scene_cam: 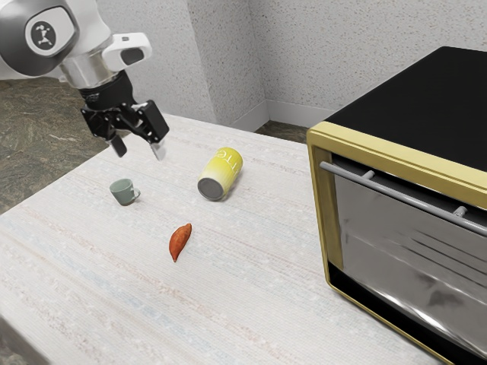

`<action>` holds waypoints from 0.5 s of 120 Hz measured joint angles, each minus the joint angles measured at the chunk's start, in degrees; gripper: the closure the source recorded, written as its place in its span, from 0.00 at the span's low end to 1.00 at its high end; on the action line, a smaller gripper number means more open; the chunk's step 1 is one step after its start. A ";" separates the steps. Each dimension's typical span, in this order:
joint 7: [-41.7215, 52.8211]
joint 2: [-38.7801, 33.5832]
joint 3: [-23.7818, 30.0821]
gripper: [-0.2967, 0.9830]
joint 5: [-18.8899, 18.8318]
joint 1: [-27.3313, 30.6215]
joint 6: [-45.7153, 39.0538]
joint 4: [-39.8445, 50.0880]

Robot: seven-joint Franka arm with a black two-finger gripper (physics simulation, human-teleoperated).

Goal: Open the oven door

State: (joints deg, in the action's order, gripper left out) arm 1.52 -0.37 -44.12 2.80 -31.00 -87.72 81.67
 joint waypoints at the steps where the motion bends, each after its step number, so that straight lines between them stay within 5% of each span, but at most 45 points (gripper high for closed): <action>1: 0.00 0.06 0.00 0.23 0.01 0.15 0.00 -0.02; 42: 0.14 -0.98 0.18 0.23 -0.38 3.38 0.75 -4.04; 60: 11.19 -10.52 15.47 0.23 -1.01 -4.71 4.53 -10.62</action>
State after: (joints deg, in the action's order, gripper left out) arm 12.71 -10.89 -28.65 1.79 -35.70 -83.19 71.05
